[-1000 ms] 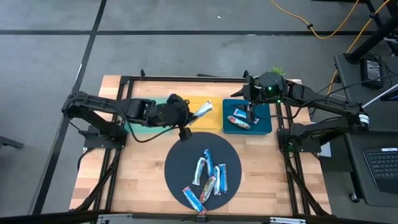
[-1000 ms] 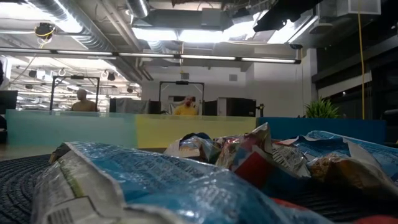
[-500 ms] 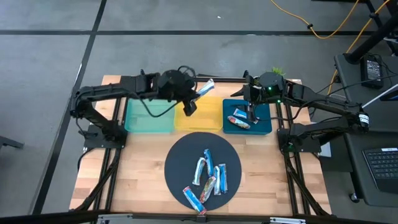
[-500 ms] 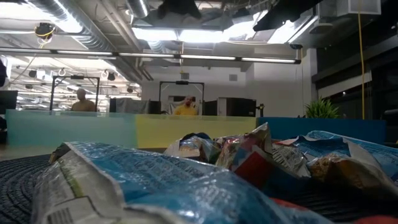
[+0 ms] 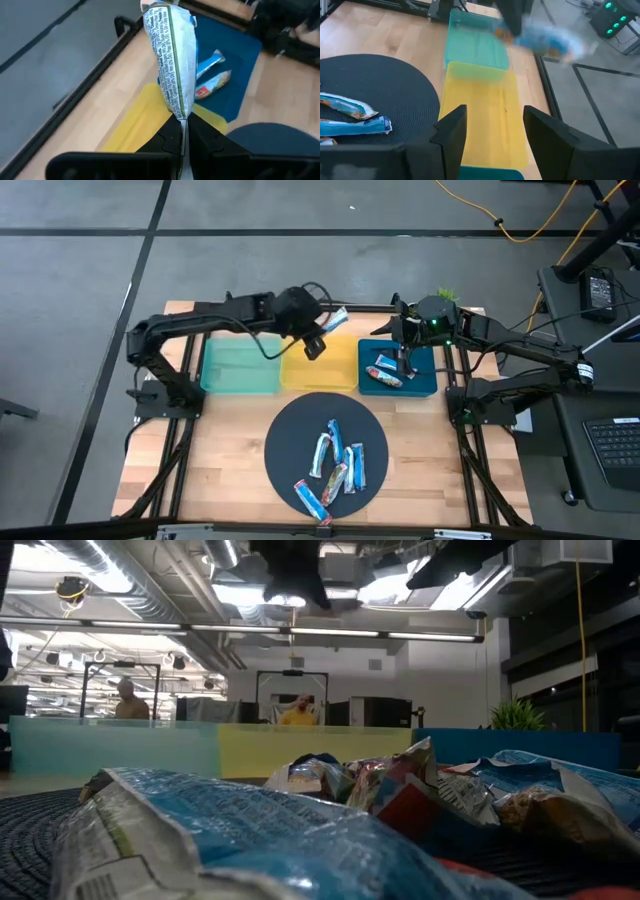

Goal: Pick and place Granola Bars by type
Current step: Put the orange granola bar into the yellow bin

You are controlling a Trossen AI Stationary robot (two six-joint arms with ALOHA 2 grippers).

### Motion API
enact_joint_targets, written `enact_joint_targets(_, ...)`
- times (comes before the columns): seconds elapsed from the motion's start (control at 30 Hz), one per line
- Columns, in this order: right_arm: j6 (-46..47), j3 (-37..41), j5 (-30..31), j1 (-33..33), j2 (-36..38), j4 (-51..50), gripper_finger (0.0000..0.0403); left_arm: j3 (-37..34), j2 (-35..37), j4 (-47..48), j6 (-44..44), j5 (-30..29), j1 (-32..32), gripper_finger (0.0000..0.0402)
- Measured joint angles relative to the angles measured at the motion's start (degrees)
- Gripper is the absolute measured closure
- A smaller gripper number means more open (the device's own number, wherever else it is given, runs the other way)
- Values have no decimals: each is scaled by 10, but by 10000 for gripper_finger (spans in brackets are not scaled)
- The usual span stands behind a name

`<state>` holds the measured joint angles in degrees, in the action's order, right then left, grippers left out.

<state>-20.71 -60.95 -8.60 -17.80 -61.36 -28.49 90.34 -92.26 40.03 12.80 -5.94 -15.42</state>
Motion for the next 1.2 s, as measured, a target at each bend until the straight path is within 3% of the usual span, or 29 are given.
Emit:
enact_joint_targets(0.13, -13, 0, 0, 0, 0, 0, 205, -29, -54, 5, 0, 10, 0, 391)
enact_joint_targets(0.47, -16, 0, 0, 0, 0, 0, 205, -40, -144, -15, 4, 108, 1, 391)
enact_joint_targets(0.77, -16, 0, 0, 0, 0, -2, 205, -41, -149, -22, -3, 80, 0, 390)
enact_joint_targets(1.2, -20, 0, 0, 0, 0, -1, 205, -140, -166, -107, 17, 70, -3, 390)
